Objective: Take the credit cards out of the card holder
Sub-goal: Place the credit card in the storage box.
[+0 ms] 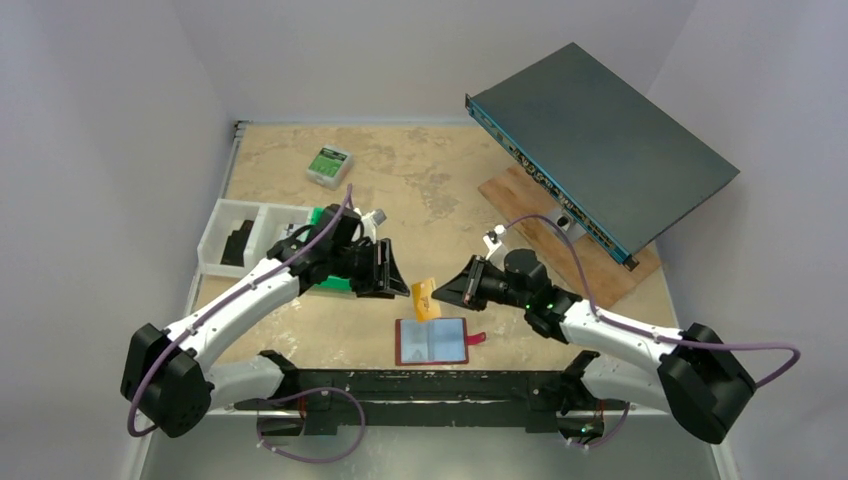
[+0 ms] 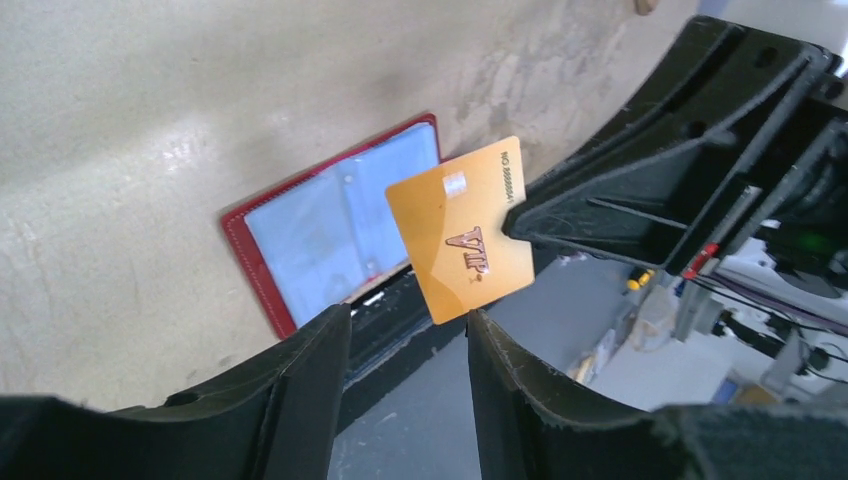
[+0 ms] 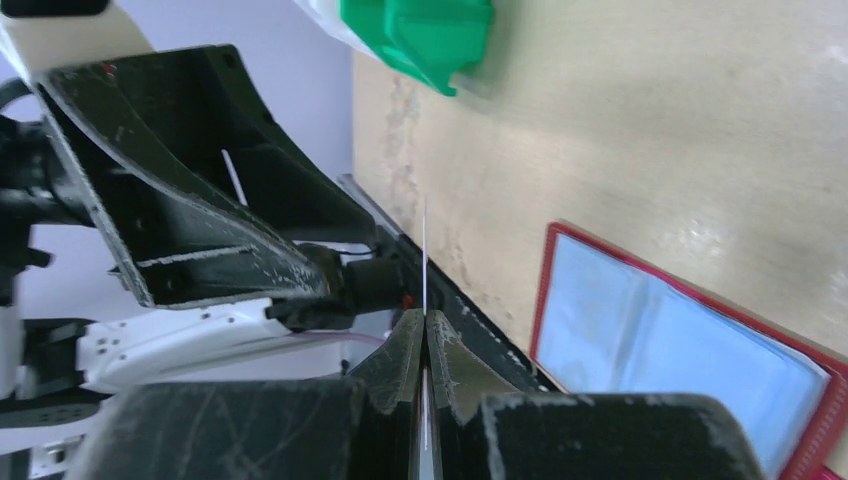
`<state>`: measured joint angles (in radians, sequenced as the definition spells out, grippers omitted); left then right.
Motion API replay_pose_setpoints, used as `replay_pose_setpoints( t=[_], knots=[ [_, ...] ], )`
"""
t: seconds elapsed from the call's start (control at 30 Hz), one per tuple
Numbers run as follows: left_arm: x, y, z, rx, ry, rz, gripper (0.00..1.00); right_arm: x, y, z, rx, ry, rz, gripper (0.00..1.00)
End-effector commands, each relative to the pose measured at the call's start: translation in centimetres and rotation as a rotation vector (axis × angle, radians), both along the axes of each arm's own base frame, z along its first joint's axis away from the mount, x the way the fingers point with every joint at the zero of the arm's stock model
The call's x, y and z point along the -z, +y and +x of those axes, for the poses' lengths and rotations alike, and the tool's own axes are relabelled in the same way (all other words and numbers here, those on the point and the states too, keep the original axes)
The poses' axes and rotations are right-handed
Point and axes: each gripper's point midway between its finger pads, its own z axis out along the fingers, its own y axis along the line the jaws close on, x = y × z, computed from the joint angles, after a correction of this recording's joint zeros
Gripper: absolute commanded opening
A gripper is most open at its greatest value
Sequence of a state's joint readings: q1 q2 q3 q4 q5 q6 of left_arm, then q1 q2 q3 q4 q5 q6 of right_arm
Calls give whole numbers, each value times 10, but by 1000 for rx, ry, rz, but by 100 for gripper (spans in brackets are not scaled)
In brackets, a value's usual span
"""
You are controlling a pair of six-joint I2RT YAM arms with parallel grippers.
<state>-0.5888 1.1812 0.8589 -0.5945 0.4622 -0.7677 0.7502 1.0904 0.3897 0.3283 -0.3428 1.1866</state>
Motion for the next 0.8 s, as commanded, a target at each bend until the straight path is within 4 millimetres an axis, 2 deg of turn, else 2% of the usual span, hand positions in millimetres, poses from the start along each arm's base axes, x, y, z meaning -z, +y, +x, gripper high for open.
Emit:
replay_pose_setpoints(
  t=[0.0, 0.23, 0.53, 0.63, 0.7, 0.77],
  knots=[
    [-30, -11, 0, 31, -8, -182, 47, -54, 20, 5, -64, -59, 186, 0],
    [-37, -13, 1, 39, -1, -246, 47, -72, 29, 6, -98, -64, 247, 0],
    [-39, -17, 1, 42, 16, -292, 45, -79, 32, 11, -88, -76, 253, 0],
    [-43, -19, 2, 45, 17, -315, 38, -78, 33, 11, -92, -72, 255, 0],
    [-45, -21, 2, 44, 18, -326, 29, -77, 33, 11, -94, -73, 253, 0],
    [-46, -21, 3, 42, 19, -333, 16, -75, 33, 12, -93, -71, 244, 0]
  ],
)
